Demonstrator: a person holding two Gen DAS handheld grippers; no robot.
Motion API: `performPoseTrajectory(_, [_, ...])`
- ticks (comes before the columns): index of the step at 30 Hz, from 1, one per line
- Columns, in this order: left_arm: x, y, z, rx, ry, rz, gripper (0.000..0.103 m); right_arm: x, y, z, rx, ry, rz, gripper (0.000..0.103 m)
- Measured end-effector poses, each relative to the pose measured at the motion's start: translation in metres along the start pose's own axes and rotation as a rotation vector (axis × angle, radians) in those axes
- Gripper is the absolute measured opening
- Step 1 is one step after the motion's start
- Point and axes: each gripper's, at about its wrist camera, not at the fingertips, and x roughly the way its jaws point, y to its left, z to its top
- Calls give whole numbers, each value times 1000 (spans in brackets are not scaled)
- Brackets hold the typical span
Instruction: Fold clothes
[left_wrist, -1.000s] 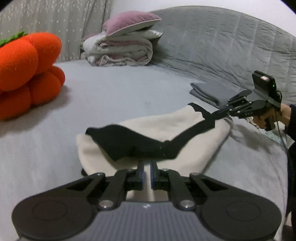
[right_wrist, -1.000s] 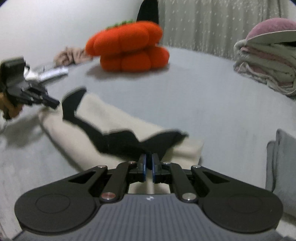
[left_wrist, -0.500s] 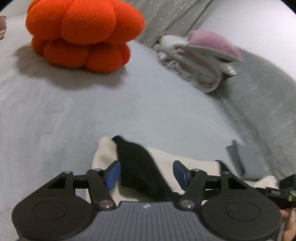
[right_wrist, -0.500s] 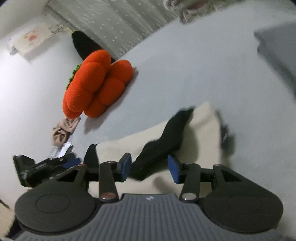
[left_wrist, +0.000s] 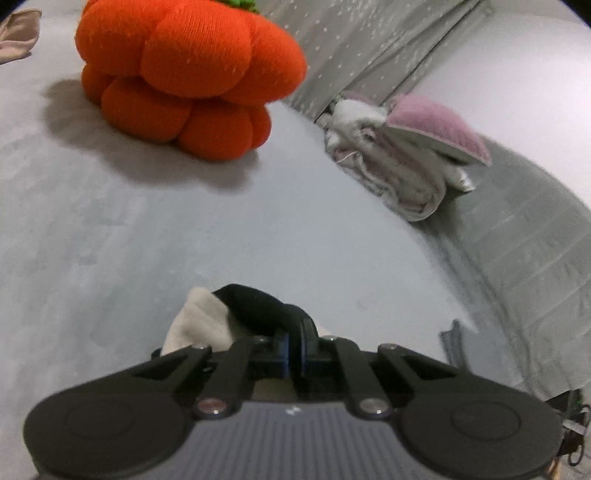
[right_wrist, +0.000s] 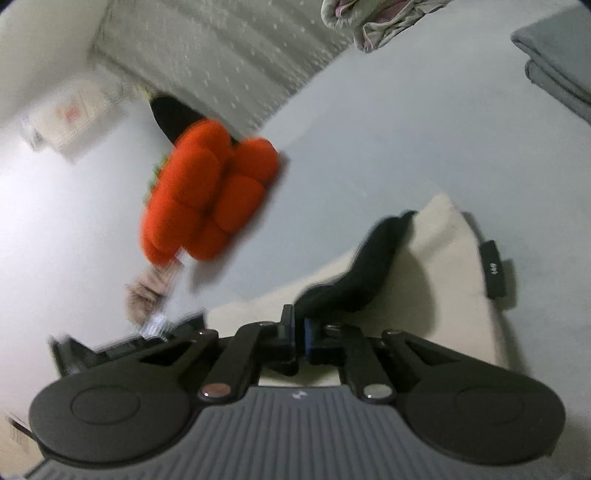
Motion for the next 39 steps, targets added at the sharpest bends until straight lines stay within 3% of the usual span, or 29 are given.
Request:
performPoseTrajectory(2, [-7,1,-6,-14,7,-10,5,-9,-4,1,52,-4,33,6])
performPoseTrajectory(9, [12,16,-32,29,108,83,5,-5,-25,-5,95,94,-61,6])
performPoseTrajectory(15, [5,17,-33,28,98,59,5,-24,-10,1,76,59,20,6])
performPoseTrajectory(19, [21,20,-37,69,132,102,9,-8,-18,-6,17,110,-126,6])
performPoseTrajectory(22, [22,17,-34,90,121,99,10,-2,-14,-9,-42,110,-162,6])
performPoseTrajectory(25, [13,26,-29,56,112,65,23,-2,-5,-8,-105,99,-173,6])
performPoseTrajectory(27, [10,35,-24,4,91,45,39,-2,-9,-10,-100,104,-176,6])
performPoseTrajectory(29, [9,43,-21,-54,79,14,42,-2,-11,-11,-100,108,-178,7])
performPoseTrajectory(34, [22,29,-23,28,95,41,37,-1,-5,-10,-116,88,-140,15])
performPoseTrajectory(36, [29,27,-24,55,117,75,21,-1,-5,-10,-106,79,-118,15])
performPoseTrajectory(38, [27,29,-24,45,119,80,17,4,-7,-11,-104,88,-147,15])
performPoseTrajectory(39, [27,29,-24,40,120,83,16,4,-7,-12,-107,91,-163,10])
